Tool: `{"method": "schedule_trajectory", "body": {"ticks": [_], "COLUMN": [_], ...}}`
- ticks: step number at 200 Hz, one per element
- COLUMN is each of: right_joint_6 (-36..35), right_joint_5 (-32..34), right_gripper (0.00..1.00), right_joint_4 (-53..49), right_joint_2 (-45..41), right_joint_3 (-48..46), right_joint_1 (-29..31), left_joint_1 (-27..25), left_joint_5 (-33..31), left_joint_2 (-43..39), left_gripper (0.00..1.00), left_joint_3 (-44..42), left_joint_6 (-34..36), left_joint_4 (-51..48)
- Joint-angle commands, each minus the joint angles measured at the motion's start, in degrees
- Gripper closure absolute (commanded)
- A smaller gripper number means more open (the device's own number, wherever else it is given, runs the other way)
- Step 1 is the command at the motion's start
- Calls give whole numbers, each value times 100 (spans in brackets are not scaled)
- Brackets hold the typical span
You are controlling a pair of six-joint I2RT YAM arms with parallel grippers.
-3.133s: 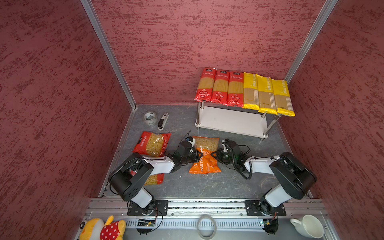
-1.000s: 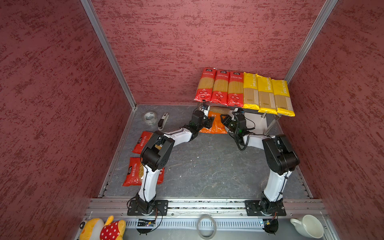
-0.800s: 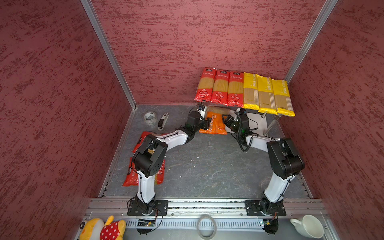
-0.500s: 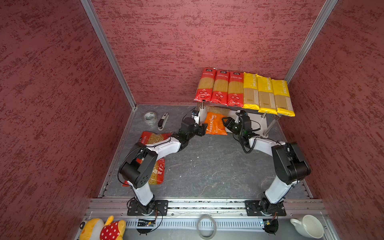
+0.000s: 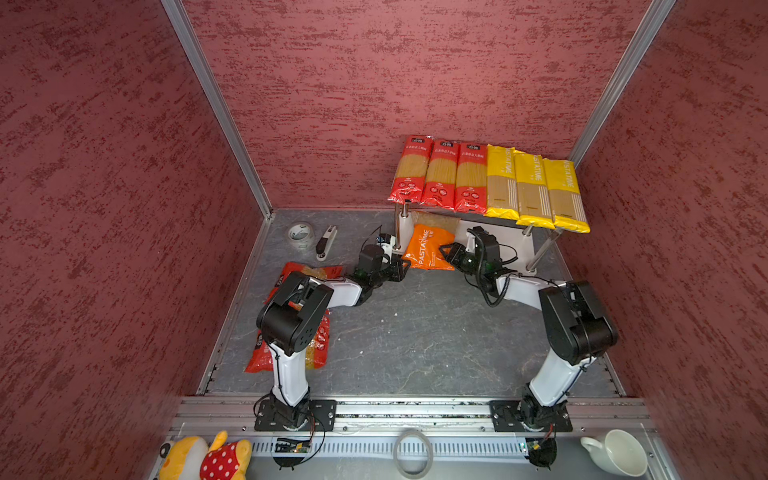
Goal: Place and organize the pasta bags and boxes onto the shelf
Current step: 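Carry the orange macaroni bag with both grippers onto the lower shelf, then open both grippers to release the bag on the lower shelf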
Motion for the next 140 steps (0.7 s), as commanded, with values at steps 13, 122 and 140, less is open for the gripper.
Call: {"method": "schedule_trajectory", "body": {"ticks": [13,122,140], "right_joint_6": [383,639,535], "right_joint_5": [-269,-853,-1028], "right_gripper": [68,83,78], "right_joint_4": [432,587,319], "right_joint_2": [376,921,1004], "right_joint_3": [504,1007,1171], "right_joint_1": [-17,107,115], "left_joint_1": [84,24,-81], "left_joint_5": [266,249,197], "left_joint_2": [112,170,200], "left_gripper": [76,77,77], "left_joint_3": [452,628,559], "left_joint_6": [68,251,177], "left_joint_4": [241,-74,8]}}
